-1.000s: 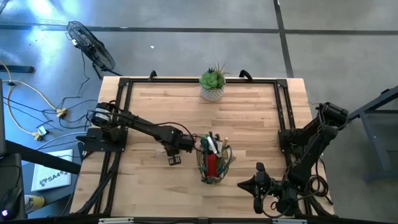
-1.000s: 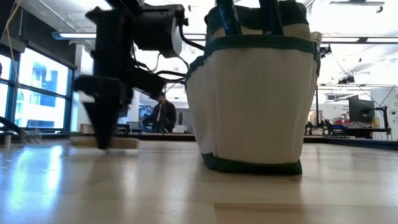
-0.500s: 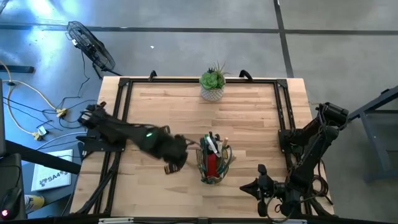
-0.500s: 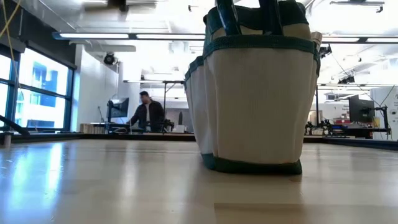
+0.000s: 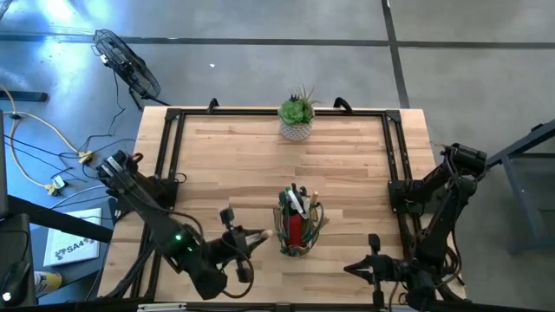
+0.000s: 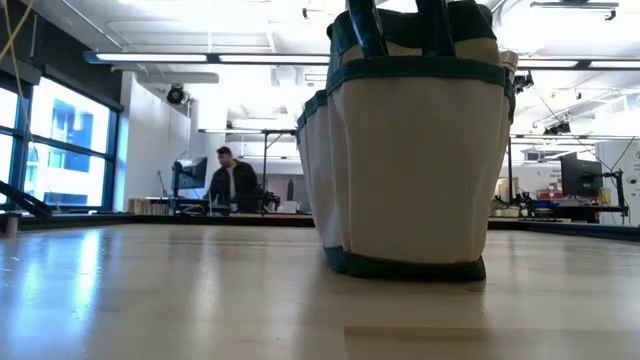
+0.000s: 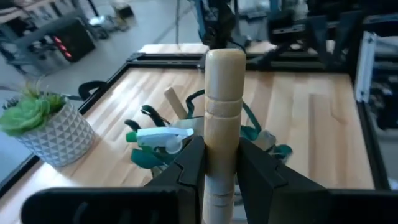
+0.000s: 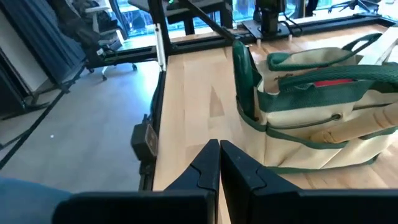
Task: Pick & Place Garden tools in Gardening bag
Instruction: Put the brown hand rake into the green gardening bag
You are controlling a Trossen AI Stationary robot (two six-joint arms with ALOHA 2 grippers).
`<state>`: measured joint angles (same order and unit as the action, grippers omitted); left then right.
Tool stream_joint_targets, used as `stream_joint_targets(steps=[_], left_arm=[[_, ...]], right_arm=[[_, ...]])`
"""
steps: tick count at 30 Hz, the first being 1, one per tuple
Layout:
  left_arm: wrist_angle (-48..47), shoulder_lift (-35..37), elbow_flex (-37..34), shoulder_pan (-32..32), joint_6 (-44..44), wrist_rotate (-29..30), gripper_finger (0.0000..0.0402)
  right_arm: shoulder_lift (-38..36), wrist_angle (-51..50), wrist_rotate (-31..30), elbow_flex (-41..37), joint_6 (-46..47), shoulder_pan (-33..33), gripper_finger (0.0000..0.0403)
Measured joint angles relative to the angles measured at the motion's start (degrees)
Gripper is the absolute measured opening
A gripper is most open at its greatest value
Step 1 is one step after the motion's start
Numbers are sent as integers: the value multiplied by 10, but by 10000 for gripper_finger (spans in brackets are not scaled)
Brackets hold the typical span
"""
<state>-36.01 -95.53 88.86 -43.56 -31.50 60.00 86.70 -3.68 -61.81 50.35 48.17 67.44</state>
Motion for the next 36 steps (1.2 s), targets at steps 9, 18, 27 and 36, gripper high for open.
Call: stream_joint_targets(steps=[9,18,27,36], left_arm=[[435,36,-238,20,158,12,59],[1016,72,-524,108,332,-271,58],[1097,49,-547,173,317,-397,58],[1143,-7,-525,230,288,-499,58]], right_arm=[[0,39,-24,0,0,33,3],[0,133,8,0,-32,30,3],[0,168,18,0,-79,18,3],[0,168,52,0,-78,-9,3]])
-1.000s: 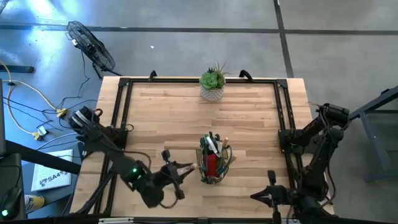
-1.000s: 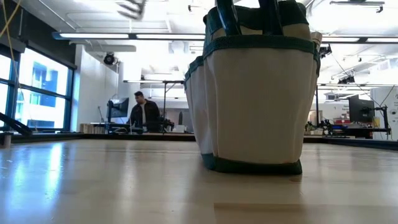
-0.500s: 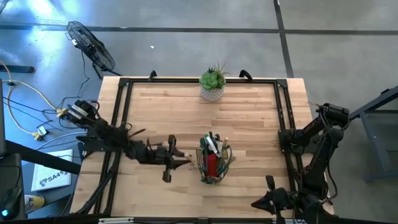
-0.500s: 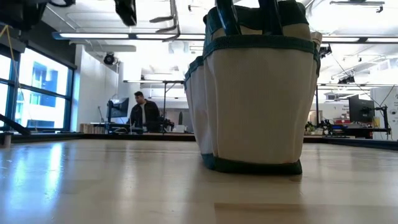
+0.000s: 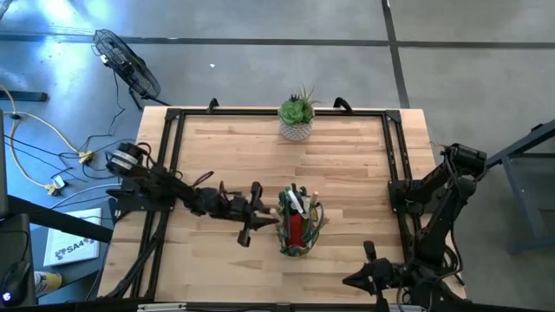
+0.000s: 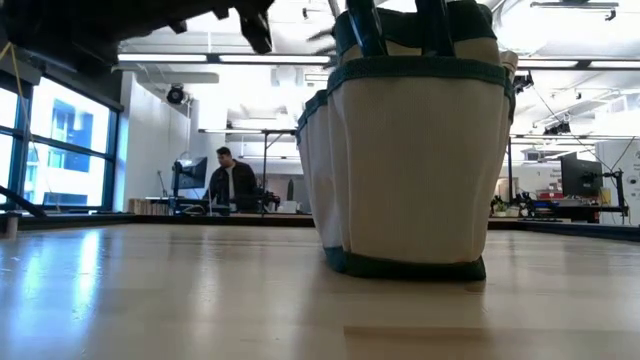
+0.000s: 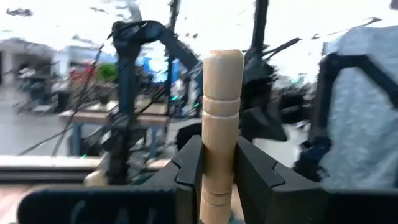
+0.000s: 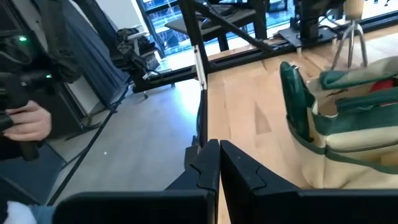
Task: Pick & Place Garden tools in Gardening bag
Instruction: Put the brown hand rake into the green gardening bag
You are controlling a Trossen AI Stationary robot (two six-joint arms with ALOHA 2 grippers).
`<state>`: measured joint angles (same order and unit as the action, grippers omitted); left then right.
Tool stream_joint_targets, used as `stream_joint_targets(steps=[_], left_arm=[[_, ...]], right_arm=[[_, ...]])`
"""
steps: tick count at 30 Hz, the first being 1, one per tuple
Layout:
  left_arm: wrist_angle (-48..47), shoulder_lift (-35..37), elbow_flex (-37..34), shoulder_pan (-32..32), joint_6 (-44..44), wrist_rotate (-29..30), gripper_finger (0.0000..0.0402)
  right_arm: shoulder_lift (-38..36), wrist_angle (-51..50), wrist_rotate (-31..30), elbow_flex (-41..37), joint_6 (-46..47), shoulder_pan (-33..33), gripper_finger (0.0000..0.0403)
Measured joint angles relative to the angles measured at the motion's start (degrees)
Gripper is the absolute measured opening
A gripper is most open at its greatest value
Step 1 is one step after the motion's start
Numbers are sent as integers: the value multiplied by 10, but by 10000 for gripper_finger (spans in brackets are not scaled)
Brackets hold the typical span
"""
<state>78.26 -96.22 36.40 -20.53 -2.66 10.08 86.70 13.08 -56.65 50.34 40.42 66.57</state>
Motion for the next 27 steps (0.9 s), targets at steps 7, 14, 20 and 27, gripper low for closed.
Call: stream_joint_targets(steps=[7,14,20,27], left_arm=[[114,-9,-65,34,13,-43,58],[113,-20,-83,36,15,-17,58],[104,-20,-83,36,13,8,58],[83,-24,-83,36,0,64,58]], right_arm=[[0,1,6,0,18,5,3],[0,1,12,0,32,5,3],[0,1,11,0,33,-2,3],[0,1,19,0,31,-14,3]])
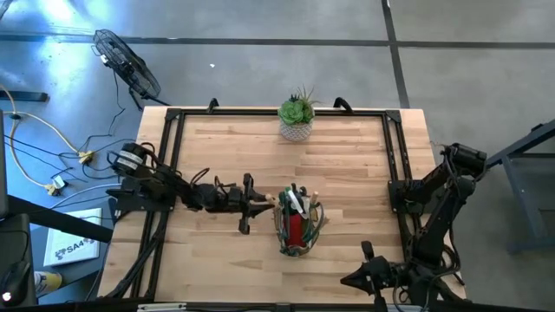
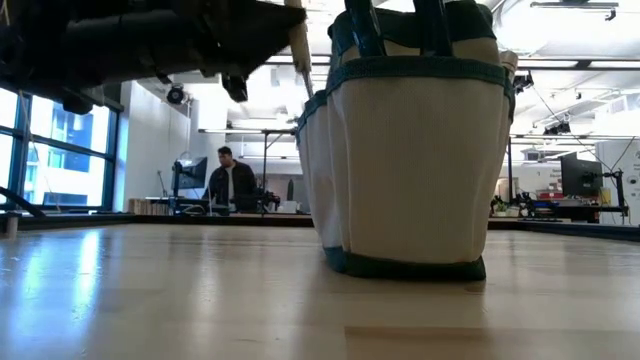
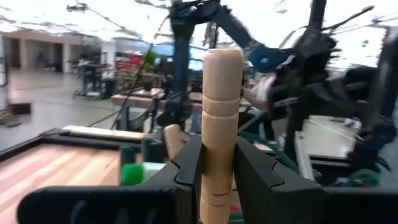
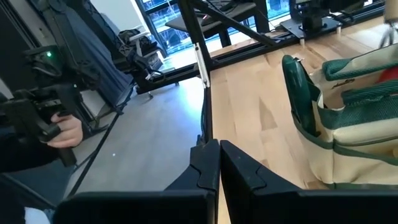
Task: Pick & Place Garden tools in Gardening bag
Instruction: Put the brown hand rake into the green gardening bag
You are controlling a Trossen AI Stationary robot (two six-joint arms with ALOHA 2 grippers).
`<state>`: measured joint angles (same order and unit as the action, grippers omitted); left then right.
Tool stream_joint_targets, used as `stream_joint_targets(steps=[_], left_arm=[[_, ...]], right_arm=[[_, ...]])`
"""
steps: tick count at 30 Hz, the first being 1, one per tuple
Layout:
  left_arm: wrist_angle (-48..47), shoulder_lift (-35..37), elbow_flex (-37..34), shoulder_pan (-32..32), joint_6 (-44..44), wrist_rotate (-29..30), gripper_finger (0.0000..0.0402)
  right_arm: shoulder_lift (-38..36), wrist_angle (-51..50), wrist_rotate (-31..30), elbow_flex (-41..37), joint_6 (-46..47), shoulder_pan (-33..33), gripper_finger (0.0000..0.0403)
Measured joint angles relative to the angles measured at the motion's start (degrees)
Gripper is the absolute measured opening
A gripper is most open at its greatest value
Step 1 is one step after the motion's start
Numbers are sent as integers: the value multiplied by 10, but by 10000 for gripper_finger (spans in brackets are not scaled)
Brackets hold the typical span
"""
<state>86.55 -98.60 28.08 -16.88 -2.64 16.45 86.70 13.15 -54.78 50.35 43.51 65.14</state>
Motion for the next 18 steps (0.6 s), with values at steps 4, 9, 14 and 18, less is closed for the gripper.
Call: stream_joint_targets(steps=[4,9,14,18], left_arm=[[3,-26,14,0,-16,26,58],[-29,-56,73,0,-4,11,58],[-158,-57,132,0,-13,12,58],[-185,-57,150,-1,-15,12,58]], right_arm=[[0,0,9,0,0,-4,3],[0,0,10,0,0,-4,3],[0,0,10,0,0,-4,3],[0,0,10,0,2,-4,3]])
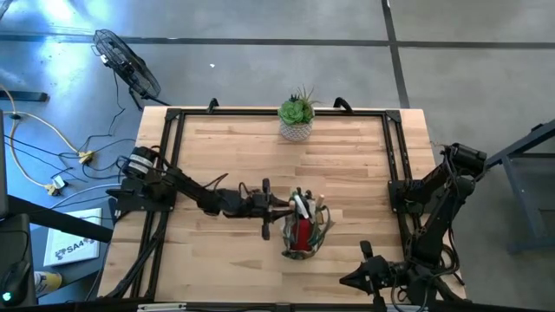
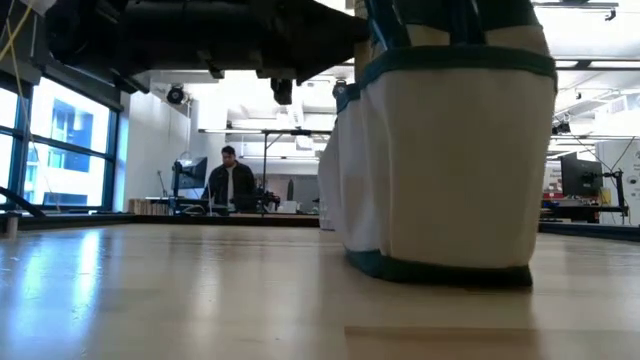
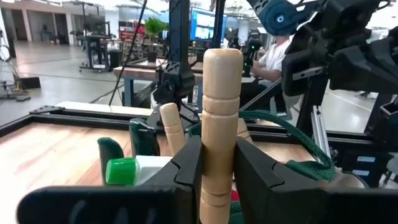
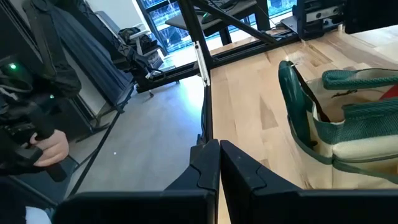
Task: Pick & Place Garden tools in Gardening bag
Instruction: Put the brown hand rake into the green gardening bag
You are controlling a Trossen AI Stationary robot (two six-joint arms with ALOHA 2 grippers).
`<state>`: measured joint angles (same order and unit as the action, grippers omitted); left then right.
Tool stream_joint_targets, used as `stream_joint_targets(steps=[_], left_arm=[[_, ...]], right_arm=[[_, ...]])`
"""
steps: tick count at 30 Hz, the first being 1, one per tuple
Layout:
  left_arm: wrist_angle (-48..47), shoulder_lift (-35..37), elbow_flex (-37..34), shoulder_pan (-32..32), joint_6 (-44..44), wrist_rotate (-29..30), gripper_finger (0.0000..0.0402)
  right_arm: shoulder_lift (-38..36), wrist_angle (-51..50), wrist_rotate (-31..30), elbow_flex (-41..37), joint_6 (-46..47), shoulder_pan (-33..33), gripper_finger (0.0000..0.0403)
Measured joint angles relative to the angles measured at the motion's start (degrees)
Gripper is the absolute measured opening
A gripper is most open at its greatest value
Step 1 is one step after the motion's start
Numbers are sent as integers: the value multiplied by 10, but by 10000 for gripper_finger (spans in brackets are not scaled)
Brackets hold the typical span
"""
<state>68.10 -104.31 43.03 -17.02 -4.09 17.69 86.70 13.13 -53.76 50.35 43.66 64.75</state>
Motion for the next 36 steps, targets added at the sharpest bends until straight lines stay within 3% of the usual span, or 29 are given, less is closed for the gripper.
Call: stream_joint_targets(steps=[36], left_arm=[[50,4,5,-57,23,32,58]], right_arm=[[0,-14,8,0,0,0,3]])
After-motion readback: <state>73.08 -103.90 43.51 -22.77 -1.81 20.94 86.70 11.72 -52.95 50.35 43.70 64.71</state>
